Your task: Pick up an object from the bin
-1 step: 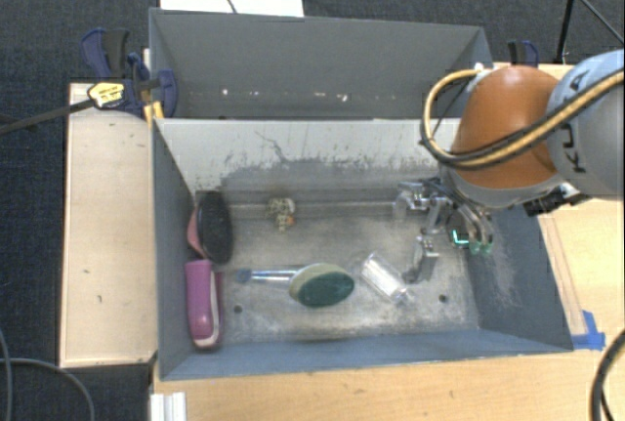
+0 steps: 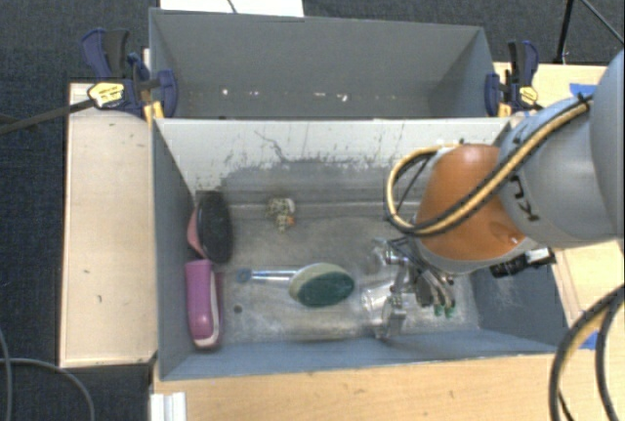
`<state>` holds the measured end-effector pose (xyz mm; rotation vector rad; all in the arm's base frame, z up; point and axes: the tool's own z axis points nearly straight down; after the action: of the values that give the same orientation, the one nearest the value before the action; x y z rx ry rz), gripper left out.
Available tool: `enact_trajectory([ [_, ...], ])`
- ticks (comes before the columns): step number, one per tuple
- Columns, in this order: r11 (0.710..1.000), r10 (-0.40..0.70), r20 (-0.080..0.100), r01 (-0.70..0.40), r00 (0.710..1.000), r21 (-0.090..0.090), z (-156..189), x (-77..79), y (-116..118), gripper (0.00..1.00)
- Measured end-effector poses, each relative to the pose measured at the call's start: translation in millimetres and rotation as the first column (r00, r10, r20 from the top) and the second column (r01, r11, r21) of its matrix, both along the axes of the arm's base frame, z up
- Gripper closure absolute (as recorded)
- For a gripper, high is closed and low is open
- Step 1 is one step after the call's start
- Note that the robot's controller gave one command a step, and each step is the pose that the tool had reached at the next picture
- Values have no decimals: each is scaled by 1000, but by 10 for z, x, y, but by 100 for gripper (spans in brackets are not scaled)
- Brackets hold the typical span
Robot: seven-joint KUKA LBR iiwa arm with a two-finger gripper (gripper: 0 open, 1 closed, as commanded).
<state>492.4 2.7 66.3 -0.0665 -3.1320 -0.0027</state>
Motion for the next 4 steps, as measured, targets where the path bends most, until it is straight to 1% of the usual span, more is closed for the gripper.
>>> enact_trajectory([
  [1,990,-141,8,141,990,-2,343,-142,-110,0],
  [2,986,-170,13,170,985,0,516,-130,162,0],
  [3,978,-207,9,207,978,-2,15,-132,-44,0],
  [4,978,-206,12,206,978,-2,22,-120,-43,0],
])
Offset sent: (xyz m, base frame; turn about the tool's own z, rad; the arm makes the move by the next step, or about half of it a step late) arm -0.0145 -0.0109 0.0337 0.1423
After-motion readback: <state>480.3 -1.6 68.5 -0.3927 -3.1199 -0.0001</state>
